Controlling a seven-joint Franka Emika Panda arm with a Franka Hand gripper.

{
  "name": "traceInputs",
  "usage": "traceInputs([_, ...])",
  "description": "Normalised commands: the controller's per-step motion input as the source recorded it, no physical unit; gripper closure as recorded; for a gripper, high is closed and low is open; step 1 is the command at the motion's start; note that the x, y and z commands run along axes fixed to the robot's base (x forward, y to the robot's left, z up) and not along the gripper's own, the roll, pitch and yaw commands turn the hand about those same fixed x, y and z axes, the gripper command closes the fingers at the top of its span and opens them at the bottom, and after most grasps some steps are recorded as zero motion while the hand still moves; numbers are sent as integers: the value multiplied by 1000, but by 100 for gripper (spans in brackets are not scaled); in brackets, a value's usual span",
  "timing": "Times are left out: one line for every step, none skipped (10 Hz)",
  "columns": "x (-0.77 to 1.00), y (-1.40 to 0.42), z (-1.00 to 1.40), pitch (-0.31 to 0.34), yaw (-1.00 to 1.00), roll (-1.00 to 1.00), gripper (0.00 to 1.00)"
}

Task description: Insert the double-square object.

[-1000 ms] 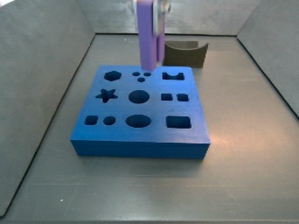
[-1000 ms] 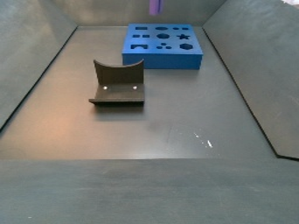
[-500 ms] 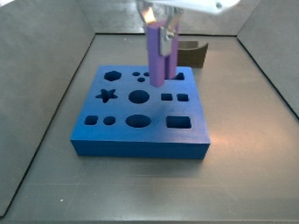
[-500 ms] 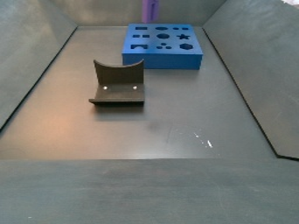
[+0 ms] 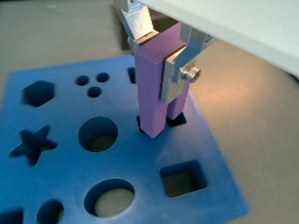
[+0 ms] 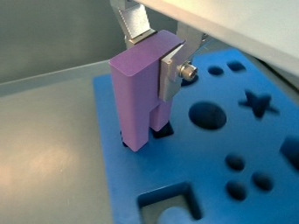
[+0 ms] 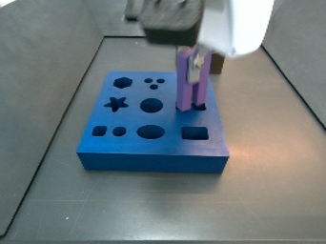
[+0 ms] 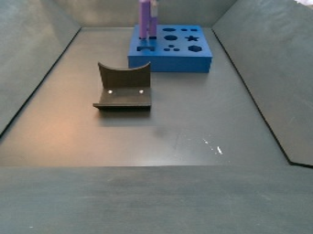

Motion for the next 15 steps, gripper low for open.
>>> traceInputs([11, 0, -174, 0, -1000, -16, 100])
traceInputs([0, 0, -171, 0, -1000, 0, 100])
traceInputs([0, 0, -249, 0, -1000, 14, 100])
traceInputs([0, 0, -340, 39, -1000, 67, 100])
traceInputs([0, 0, -411, 90, -917, 140, 100])
traceInputs([0, 34, -474, 104, -823, 200, 100])
traceInputs([0, 51, -489, 114, -783, 224, 100])
traceInputs([197, 0, -377, 114, -434, 253, 100])
traceInputs([37, 0, -289, 90, 0, 194, 100])
traceInputs([74, 0, -583, 50, -9, 157, 100])
traceInputs([51, 0, -697, 44, 0, 187, 100])
traceInputs([0, 0, -829, 0, 0, 131, 100])
traceInputs([0, -31, -911, -11, 0, 159, 100])
traceInputs([0, -91, -740, -9, 0, 163, 100])
traceInputs([0, -106, -289, -19, 0, 43, 100])
